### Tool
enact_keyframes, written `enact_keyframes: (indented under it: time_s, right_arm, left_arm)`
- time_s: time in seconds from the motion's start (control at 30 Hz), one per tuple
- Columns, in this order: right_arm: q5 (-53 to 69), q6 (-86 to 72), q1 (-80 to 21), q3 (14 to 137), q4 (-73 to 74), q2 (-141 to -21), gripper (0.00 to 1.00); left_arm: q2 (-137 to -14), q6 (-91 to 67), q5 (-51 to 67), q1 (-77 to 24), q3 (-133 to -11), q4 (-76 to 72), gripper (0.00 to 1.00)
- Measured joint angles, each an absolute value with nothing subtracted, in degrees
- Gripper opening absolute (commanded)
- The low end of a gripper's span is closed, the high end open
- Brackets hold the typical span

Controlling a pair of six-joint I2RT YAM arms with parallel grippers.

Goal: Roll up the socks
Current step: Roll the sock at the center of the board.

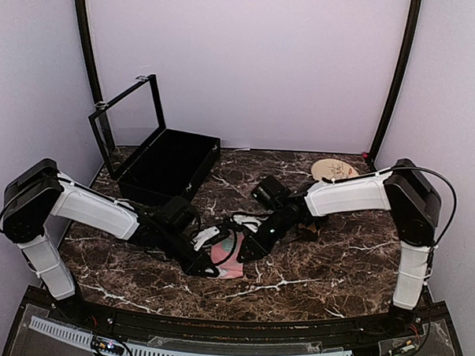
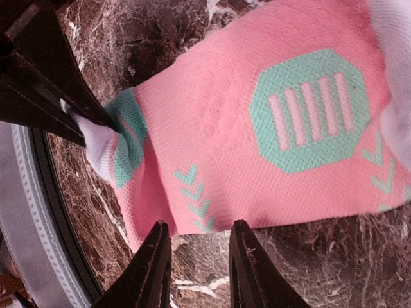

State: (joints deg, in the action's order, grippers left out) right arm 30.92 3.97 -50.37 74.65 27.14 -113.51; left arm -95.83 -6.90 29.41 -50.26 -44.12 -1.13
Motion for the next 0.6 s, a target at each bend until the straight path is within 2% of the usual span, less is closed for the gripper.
enact_keyframes:
  time_s: [0.33, 0.6]
  right_arm:
    - [21.8, -0.6, -51.3, 59.9, 15.0, -101.6, 0.3]
    - [9.1, 1.4, -59.8, 55.6, 10.2, -96.4, 0.31]
  left_arm:
    - [-98.8, -6.9, 37.4, -46.3, -47.6, 2.7, 0.0]
    - [-103.7, -6.2, 44.6, -43.7, -52.2, 7.4, 0.0]
